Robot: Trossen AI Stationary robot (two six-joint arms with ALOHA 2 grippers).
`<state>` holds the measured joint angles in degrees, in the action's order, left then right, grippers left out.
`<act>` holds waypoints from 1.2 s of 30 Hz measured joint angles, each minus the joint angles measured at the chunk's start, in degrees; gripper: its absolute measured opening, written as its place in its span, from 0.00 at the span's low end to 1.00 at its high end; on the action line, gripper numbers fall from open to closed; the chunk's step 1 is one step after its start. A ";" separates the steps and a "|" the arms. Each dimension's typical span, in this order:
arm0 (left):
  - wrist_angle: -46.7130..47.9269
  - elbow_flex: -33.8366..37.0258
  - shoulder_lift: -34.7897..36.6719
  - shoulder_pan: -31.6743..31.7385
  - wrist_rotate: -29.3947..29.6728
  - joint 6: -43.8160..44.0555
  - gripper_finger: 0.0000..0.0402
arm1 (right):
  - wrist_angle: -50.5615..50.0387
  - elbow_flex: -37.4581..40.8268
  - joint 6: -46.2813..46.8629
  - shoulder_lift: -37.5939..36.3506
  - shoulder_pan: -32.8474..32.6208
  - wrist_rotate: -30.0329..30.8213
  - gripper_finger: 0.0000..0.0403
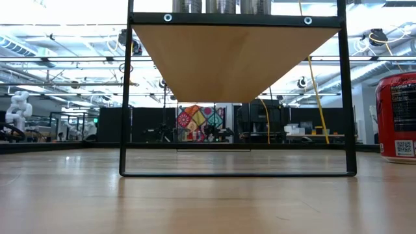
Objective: Place canned beverage on shelf
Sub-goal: Put the top red black soda can on the shelf
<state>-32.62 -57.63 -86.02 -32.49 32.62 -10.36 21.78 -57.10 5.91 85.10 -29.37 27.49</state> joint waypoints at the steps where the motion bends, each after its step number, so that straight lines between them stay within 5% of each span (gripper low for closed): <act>1: 0.16 0.00 0.00 0.00 0.00 0.55 0.73 | -1.39 0.00 0.63 -0.61 -0.31 0.00 0.87; 20: 6.34 -0.02 0.09 0.26 -1.06 8.05 0.73 | -3.66 -5.98 -6.39 -4.00 -2.73 3.61 0.87; 36: 6.37 -0.02 -0.07 0.51 -1.03 6.63 0.73 | 0.16 -6.12 -6.90 -2.15 1.94 -7.66 0.89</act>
<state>-26.25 -57.65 -86.08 -31.98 31.59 -3.73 21.95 -63.22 -0.99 82.95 -27.44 19.82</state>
